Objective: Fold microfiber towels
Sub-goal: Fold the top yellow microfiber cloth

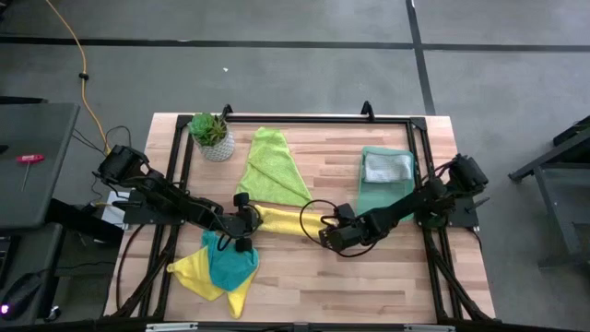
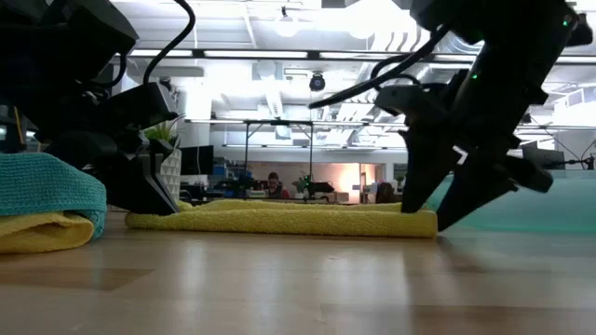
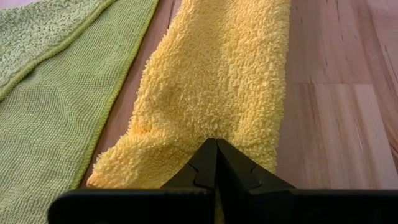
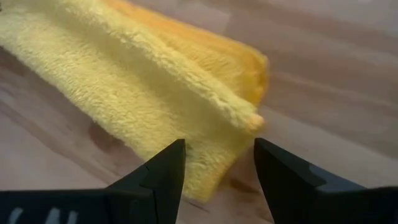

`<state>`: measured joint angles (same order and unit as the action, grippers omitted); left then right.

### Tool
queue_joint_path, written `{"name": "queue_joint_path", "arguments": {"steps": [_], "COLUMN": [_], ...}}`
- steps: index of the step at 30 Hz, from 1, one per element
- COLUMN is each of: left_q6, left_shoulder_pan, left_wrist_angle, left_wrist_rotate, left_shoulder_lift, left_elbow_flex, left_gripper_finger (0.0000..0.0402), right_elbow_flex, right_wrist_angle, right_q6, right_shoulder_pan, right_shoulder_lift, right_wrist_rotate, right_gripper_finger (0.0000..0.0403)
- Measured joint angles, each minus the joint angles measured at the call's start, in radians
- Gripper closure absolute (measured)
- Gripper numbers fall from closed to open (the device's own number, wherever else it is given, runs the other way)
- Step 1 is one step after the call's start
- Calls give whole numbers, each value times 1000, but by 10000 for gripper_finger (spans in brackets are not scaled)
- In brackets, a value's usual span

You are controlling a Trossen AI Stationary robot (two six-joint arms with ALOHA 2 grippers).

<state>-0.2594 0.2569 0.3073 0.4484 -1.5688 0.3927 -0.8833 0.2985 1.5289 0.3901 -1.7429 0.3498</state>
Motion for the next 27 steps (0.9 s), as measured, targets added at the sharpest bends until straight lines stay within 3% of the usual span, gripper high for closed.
{"name": "queue_joint_path", "arguments": {"steps": [12,15,21,27], "left_q6": [-22,-27,-44,-7], "left_shoulder_pan": [-2,-2,-2,-2], "left_wrist_angle": [3,3,50,73], "left_wrist_rotate": [-14,-14,0,-2], "left_shoulder_lift": [0,0,-24,-60], "left_elbow_flex": [0,0,1,58], "left_gripper_finger": [402,402,402,401], "right_elbow_flex": [-2,-1,0,1], "right_wrist_angle": [-56,-47,10,142], "right_q6": [-27,-55,-141,-141], "right_shoulder_pan": [-11,-11,-4,32], "right_shoulder_lift": [-35,-37,-38,2], "right_wrist_rotate": [53,68,139,147], "right_gripper_finger": [227,263,389,394]}}
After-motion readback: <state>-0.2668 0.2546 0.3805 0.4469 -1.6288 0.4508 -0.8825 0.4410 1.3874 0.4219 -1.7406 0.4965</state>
